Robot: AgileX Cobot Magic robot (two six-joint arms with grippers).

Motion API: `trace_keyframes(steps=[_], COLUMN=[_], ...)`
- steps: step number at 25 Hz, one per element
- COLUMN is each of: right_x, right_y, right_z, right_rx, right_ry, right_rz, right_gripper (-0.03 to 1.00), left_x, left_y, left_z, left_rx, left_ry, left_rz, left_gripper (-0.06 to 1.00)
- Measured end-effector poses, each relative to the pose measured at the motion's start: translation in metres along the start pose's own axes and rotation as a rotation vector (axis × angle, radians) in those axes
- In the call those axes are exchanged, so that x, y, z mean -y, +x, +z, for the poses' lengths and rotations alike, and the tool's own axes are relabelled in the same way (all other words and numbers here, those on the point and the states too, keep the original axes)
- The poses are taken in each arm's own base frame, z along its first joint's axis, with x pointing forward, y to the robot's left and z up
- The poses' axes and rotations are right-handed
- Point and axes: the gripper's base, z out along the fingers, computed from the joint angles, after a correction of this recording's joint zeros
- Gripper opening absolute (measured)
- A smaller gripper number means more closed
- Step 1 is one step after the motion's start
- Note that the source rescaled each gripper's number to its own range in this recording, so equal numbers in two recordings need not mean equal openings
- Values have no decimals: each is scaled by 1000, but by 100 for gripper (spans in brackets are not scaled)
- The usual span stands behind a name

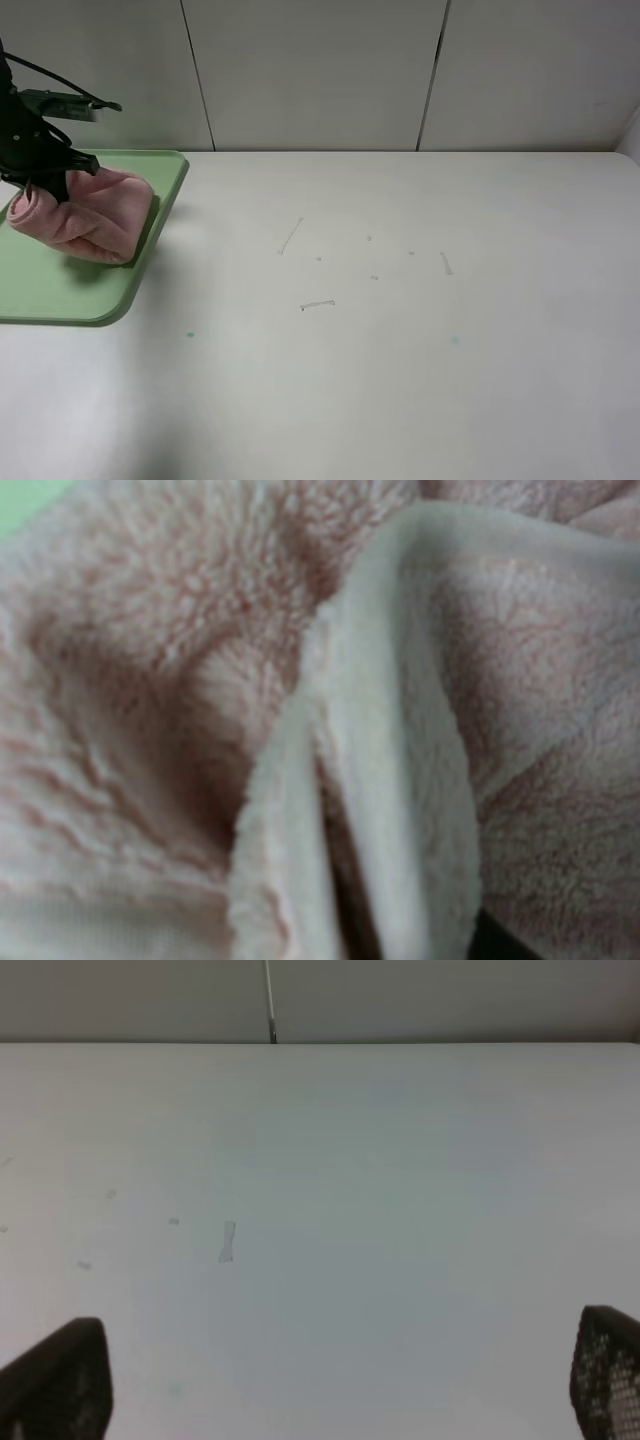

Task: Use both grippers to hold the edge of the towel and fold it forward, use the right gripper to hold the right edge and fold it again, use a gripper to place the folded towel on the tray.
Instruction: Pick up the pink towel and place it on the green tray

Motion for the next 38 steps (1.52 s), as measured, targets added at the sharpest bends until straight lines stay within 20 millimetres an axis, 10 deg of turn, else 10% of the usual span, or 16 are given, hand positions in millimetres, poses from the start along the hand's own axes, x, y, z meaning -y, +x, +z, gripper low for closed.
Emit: trace_keyframes(steps=[8, 16, 38], right_x=[0, 0, 0], right_y=[0, 0, 0], right_z=[0, 0, 0], right_rx=[0, 0, 0], right_ry=[0, 0, 0], right_rz=[0, 0, 0], right_gripper=[100, 100, 100], left_x=[0, 0, -4], left_y=[0, 0, 6], left_z=[0, 0, -24], left_rx=[0, -4, -15], left_ry=[0, -3, -8], left_rz=[1, 32, 20], left_gripper=[18, 93, 100])
